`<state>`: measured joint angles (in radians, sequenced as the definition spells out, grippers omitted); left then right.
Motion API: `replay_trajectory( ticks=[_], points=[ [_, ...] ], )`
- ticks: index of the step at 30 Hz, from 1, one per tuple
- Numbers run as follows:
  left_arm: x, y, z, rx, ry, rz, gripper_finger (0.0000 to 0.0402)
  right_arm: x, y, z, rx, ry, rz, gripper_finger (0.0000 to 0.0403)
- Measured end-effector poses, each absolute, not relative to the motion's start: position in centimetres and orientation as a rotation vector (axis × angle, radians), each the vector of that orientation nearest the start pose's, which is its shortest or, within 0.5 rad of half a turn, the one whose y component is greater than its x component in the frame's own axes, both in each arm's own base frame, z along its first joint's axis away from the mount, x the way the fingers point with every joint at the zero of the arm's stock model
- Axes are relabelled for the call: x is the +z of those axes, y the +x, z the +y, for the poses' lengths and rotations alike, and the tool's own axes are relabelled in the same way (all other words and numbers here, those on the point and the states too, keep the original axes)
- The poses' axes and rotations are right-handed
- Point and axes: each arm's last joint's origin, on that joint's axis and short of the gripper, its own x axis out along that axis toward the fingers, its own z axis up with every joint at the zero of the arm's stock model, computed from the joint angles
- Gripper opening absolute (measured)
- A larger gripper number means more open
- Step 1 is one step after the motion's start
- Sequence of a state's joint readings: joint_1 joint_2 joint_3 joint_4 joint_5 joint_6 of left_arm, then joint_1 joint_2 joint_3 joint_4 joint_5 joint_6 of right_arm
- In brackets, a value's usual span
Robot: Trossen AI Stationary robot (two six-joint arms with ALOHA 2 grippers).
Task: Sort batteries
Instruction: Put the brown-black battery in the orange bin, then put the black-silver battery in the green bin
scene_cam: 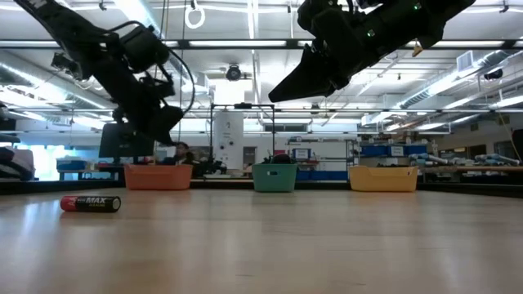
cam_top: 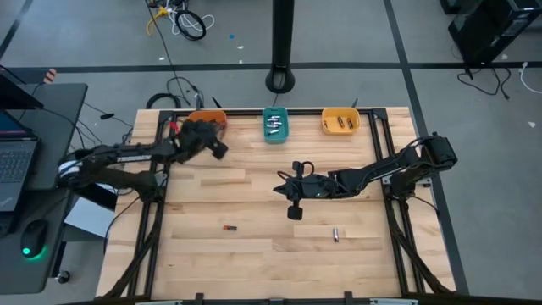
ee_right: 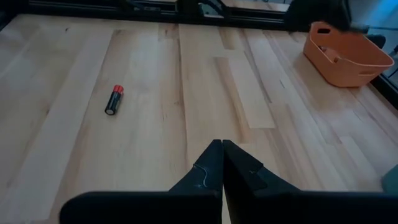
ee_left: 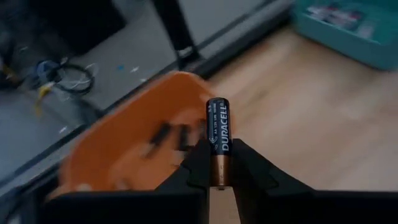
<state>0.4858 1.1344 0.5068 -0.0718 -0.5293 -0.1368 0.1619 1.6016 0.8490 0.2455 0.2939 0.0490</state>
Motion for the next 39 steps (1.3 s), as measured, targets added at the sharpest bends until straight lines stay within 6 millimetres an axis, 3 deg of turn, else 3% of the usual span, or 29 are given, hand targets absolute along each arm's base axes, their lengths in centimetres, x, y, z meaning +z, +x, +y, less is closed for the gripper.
replay_trajectory(
  ticks=[6,18,30,36,39],
  points=[
    [18.1,15.7,13.9,1.091,-0.220,0.725,0.0043,19.7,32.8,4.5,-0.142,-0.067,0.491,0.0012],
    [15.0,14.9,18.3,1.089,-0.367,0.735,0.0043,19.8,32.9,4.5,-0.145,-0.072,0.485,0.0012],
    [14.2,14.4,19.5,1.102,-0.377,0.737,0.0047,19.8,32.9,4.4,-0.147,-0.074,0.486,0.0012],
    [14.3,14.5,19.5,1.063,-0.360,0.740,0.0112,19.6,32.8,4.4,-0.140,-0.105,0.513,0.0012],
    [14.4,14.6,19.5,1.049,-0.336,0.738,0.0122,19.5,32.7,4.2,-0.146,-0.105,0.522,0.0012]
  ],
)
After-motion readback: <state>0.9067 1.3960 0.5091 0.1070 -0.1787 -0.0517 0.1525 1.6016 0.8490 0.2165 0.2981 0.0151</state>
